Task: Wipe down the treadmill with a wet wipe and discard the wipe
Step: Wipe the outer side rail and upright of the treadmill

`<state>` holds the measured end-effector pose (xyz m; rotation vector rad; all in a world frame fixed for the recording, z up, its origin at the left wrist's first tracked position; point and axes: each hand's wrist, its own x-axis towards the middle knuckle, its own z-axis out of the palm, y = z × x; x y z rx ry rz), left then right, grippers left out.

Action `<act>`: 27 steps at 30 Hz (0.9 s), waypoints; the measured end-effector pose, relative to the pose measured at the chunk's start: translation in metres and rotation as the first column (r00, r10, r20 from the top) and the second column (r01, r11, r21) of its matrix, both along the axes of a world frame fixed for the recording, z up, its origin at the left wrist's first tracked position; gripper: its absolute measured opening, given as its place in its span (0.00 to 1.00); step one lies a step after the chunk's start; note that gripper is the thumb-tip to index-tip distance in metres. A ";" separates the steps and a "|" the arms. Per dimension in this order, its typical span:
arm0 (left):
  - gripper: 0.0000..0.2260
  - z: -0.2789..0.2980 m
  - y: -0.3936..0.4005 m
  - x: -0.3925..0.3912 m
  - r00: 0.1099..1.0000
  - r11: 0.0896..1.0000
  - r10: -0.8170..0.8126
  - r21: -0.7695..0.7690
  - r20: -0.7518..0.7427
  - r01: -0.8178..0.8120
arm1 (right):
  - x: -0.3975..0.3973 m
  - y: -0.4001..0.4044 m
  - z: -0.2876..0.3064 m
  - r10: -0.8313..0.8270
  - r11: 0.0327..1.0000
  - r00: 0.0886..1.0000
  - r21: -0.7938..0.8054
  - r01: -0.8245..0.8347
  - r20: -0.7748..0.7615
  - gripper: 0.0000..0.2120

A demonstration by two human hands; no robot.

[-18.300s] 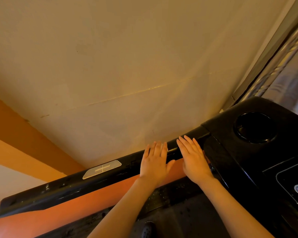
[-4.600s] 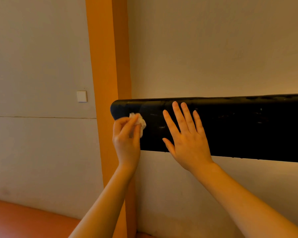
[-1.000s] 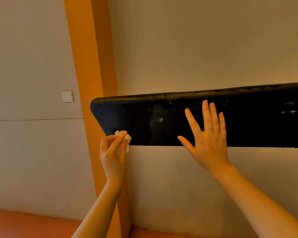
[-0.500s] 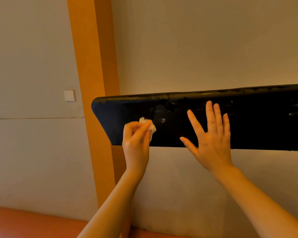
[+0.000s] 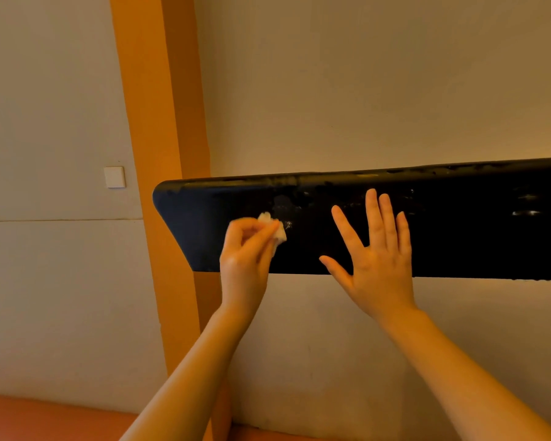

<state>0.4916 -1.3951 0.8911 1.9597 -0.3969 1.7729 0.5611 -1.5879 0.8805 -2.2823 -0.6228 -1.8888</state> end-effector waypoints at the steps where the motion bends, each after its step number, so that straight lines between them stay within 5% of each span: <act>1: 0.11 0.012 0.000 0.003 0.999 1.000 0.002 -0.031 0.052 0.000 | 0.000 0.000 0.000 0.003 1.000 1.000 0.002 -0.003 0.001 0.35; 4: 0.10 0.038 -0.002 0.004 0.993 0.987 -0.031 -0.153 0.113 0.048 | 0.000 -0.001 -0.001 0.006 1.000 1.000 0.009 -0.006 0.005 0.35; 10: 0.13 -0.019 -0.002 0.003 0.997 0.999 0.004 0.052 -0.081 0.001 | 0.001 0.000 -0.001 -0.001 1.000 1.000 0.001 0.001 0.000 0.35; 14: 0.13 -0.026 -0.003 0.001 0.996 0.991 0.013 0.137 -0.083 -0.002 | 0.003 -0.001 -0.002 -0.003 1.000 1.000 -0.003 0.003 -0.004 0.35; 21: 0.09 0.049 -0.010 0.007 0.990 0.994 -0.015 -0.109 0.139 0.030 | 0.002 -0.002 -0.002 -0.002 1.000 1.000 -0.011 0.002 -0.014 0.35; 27: 0.10 -0.010 -0.008 0.005 0.999 0.994 -0.032 0.107 -0.006 0.033 | 0.004 -0.001 -0.003 -0.038 0.999 0.999 -0.030 0.038 -0.010 0.35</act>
